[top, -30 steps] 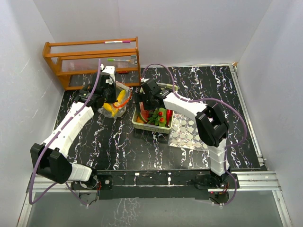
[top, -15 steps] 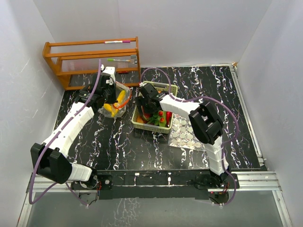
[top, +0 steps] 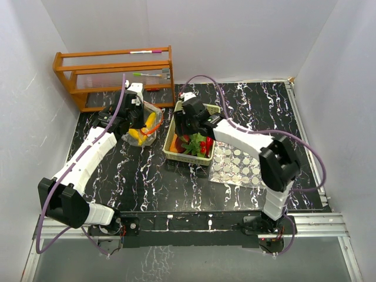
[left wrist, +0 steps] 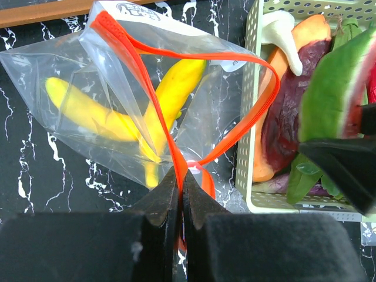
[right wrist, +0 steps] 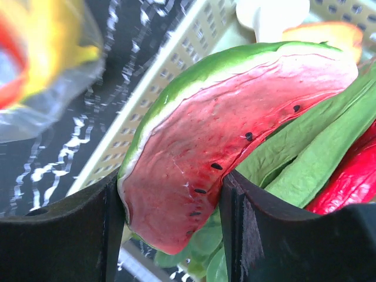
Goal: Place the food in the zip-top bag and seal the zipper
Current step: Pick up the fake fruit from the bin.
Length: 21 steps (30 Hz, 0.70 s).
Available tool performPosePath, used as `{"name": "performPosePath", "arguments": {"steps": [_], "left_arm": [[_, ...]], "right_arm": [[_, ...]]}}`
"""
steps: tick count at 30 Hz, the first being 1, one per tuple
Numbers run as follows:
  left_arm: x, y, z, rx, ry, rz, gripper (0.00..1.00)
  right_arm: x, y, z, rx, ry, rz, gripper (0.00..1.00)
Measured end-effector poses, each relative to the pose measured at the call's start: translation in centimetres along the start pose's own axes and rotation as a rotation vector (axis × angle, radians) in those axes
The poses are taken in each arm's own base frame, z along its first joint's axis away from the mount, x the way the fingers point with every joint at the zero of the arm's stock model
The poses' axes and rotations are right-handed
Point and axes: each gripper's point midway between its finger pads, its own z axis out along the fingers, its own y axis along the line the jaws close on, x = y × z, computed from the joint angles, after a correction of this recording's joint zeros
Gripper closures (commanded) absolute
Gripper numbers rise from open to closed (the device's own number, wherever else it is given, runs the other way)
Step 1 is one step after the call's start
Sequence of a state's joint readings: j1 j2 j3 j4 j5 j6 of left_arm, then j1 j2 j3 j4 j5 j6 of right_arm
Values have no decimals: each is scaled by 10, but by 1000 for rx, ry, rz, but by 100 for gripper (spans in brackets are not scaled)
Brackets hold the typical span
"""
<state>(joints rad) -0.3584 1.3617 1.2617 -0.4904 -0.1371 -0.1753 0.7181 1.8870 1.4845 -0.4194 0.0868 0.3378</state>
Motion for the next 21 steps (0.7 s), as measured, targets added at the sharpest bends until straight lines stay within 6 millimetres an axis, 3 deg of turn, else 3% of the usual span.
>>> {"name": "performPosePath", "arguments": {"steps": [6,10,14,21], "left_arm": [[0,-1,0,7,2,0,100],[0,-2,0,11,2,0,100],[1,-2,0,14,4,0,100],[1,-2,0,14,6,1,100]], "right_arm": [[-48,28,-61,-167,-209,9,61],[-68,58,-89,-340,-292,-32,60],[-67,89,-111,-537,-301,-97,59],[-47,131,-142,-855,-246,-185,59]]}}
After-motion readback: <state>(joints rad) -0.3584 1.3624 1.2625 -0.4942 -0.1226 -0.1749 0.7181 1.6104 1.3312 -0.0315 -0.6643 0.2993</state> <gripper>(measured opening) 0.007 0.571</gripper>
